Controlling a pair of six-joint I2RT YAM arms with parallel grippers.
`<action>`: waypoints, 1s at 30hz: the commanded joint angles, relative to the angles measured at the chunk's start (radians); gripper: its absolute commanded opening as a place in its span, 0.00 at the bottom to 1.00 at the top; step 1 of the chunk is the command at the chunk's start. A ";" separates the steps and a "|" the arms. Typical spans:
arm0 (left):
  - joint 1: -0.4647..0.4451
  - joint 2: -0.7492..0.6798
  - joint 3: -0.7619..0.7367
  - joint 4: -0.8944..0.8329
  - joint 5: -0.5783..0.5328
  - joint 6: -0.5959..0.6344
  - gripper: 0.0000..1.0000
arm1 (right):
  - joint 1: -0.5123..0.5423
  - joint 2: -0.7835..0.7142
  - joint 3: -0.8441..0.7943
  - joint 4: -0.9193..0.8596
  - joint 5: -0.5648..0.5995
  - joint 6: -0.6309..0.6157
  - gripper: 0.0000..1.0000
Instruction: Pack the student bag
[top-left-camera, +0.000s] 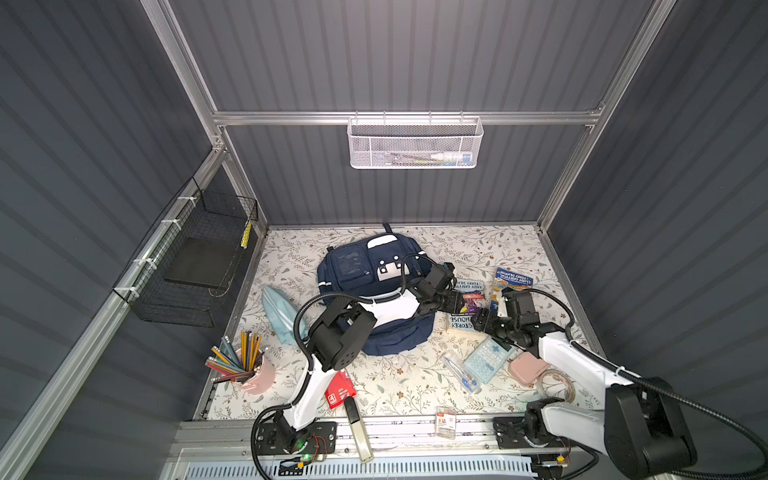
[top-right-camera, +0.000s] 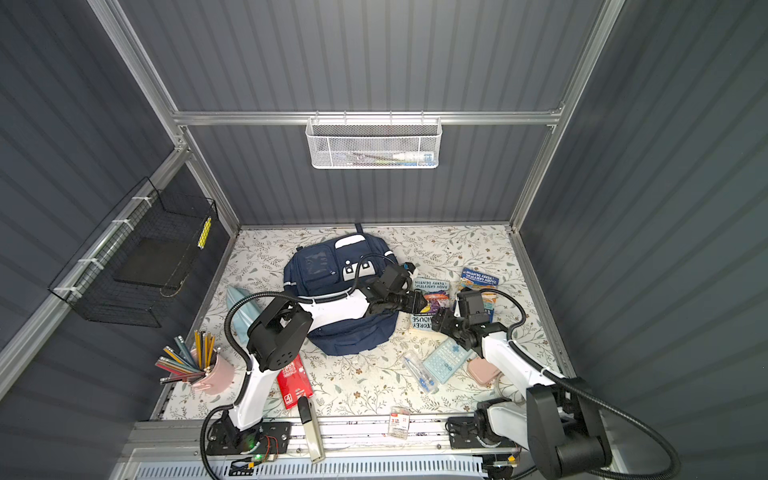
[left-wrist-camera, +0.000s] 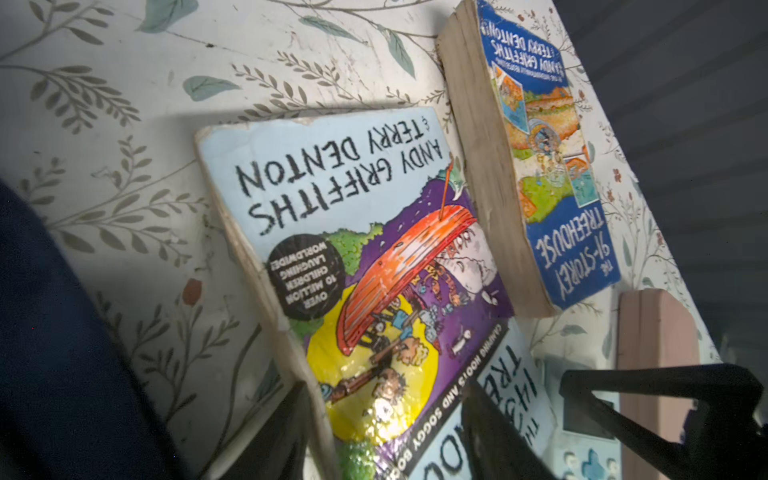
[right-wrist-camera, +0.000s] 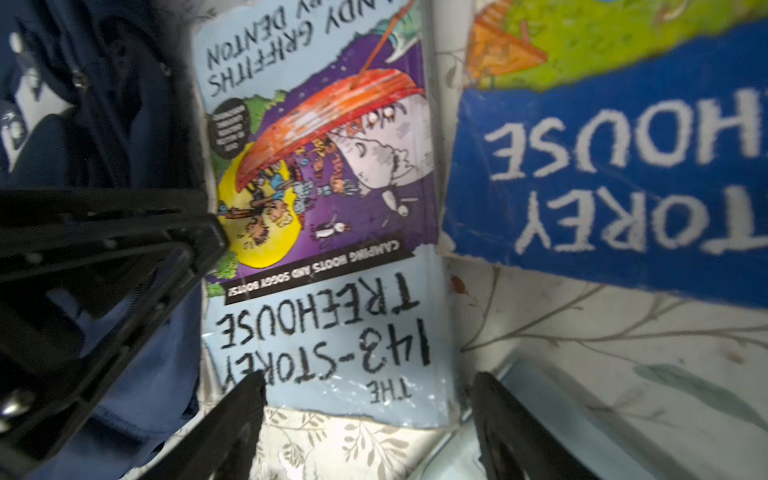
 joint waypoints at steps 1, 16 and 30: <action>0.004 0.045 0.043 -0.092 -0.105 0.018 0.57 | -0.023 0.042 0.001 0.039 -0.031 0.010 0.79; 0.001 0.074 -0.085 0.012 -0.050 -0.075 0.45 | -0.039 0.227 0.044 0.157 -0.125 0.073 0.79; 0.000 0.056 -0.255 0.197 0.052 -0.205 0.20 | -0.056 0.339 -0.074 0.620 -0.435 0.222 0.65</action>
